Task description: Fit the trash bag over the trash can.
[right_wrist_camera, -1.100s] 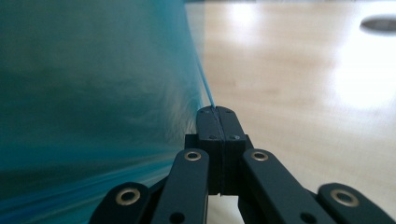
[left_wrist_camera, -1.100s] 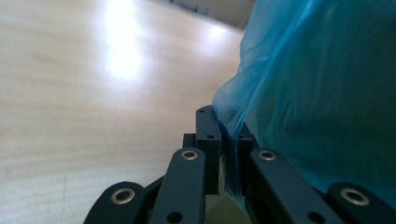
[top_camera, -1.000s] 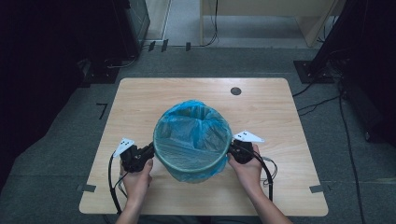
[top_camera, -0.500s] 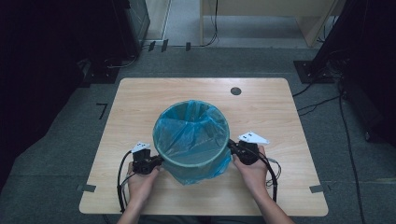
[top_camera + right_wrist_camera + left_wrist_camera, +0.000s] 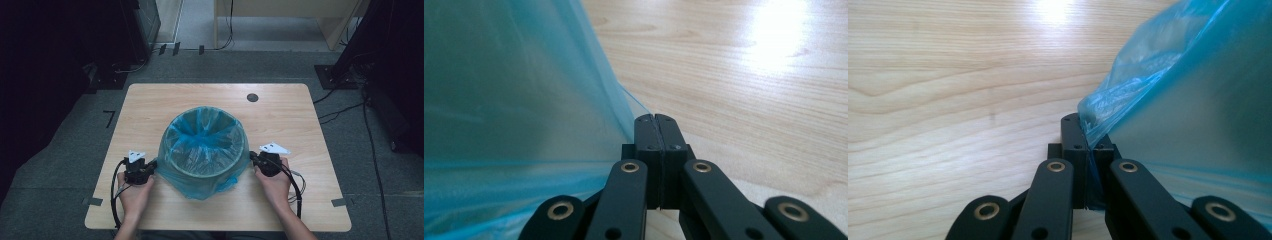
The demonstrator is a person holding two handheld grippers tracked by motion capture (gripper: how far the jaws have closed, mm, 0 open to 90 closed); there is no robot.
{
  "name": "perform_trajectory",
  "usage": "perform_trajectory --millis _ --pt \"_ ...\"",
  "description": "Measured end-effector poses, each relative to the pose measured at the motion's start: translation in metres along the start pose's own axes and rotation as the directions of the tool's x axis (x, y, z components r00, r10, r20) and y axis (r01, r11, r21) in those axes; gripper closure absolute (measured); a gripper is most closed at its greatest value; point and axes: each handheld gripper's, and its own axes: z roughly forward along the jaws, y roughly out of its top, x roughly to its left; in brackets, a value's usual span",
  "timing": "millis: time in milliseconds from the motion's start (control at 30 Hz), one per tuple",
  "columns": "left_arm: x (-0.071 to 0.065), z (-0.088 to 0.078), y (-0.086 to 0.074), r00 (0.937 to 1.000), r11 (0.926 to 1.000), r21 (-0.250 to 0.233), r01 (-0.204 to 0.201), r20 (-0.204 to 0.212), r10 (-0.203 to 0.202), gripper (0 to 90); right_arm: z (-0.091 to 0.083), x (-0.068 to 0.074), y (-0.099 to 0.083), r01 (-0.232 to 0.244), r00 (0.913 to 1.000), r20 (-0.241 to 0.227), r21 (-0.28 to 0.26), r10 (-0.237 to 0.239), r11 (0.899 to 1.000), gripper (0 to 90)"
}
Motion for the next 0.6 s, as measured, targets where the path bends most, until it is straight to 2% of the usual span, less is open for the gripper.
perform_trajectory --millis 67,133,167,233,267,300,333,367,400,433,467,533,600 --pt "-0.004 0.0 0.0 0.9984 0.9991 0.0 -0.043 -0.036 0.043 90.0 0.002 0.002 -0.002 0.018 0.9998 0.008 0.012 -0.018 1.0 90.0" --pt "-0.006 0.0 -0.001 0.9967 0.9981 -0.004 -0.062 -0.053 0.061 90.0 0.003 0.001 -0.003 0.024 0.9996 0.011 0.029 -0.025 0.999 90.0" --pt "-0.006 0.0 -0.001 0.9961 0.9975 -0.002 -0.071 -0.052 0.071 90.0 0.004 0.001 -0.004 0.016 0.9998 0.009 0.036 -0.017 0.999 90.0" --pt "-0.005 0.0 -0.002 0.9965 0.9965 -0.01 -0.083 -0.01 0.083 89.5 0.004 -0.002 -0.007 0.002 1.0 0.002 0.045 -0.003 0.999 90.0" --pt "-0.005 0.001 -0.002 0.9961 0.9961 -0.014 -0.087 0.012 0.087 84.4 0.003 -0.004 -0.008 -0.007 0.9999 -0.008 0.035 0.007 0.999 85.8" --pt "-0.005 0.001 -0.002 0.9955 0.9958 -0.019 -0.09 0.03 0.09 77.4 0.001 -0.007 -0.008 -0.012 0.9998 -0.018 0.02 0.012 1.0 75.7" --pt "-0.004 0.001 -0.001 0.9946 0.9955 -0.026 -0.091 0.047 0.092 68.9 -0.001 -0.01 -0.007 -0.026 0.9975 -0.066 -0.007 0.026 1.0 64.2" --pt "-0.003 0.0 -0.001 0.9942 0.9957 -0.041 -0.084 0.065 0.086 61.0 -0.003 -0.014 -0.005 -0.056 0.9895 -0.135 -0.028 0.052 0.998 52.5" --pt "-0.002 -0.002 -0.001 0.9935 0.9955 -0.065 -0.069 0.086 0.075 54.3 -0.006 -0.017 -0.003 -0.078 0.9794 -0.19 -0.037 0.069 0.996 46.9" --pt "-0.001 -0.004 0.001 0.993 0.9948 -0.087 -0.052 0.101 0.061 47.6 -0.01 -0.018 -0.002 -0.082 0.9723 -0.223 -0.053 0.068 0.995 44.2" --pt "-0.001 -0.007 0.003 0.9937 0.994 -0.1 -0.042 0.099 0.052 41.0 -0.014 -0.02 0.0 -0.071 0.9714 -0.232 -0.08 0.05 0.994 43.1" --pt "-0.002 -0.013 0.006 0.9942 0.9918 -0.115 -0.055 0.086 0.065 26.1 -0.023 -0.021 0.002 -0.067 0.9737 -0.225 -0.133 0.036 0.989 43.0" --pt "-0.003 -0.018 0.007 0.9926 0.9884 -0.127 -0.083 0.078 0.093 18.2 -0.029 -0.023 0.005 -0.079 0.9708 -0.237 -0.177 0.035 0.981 43.2"
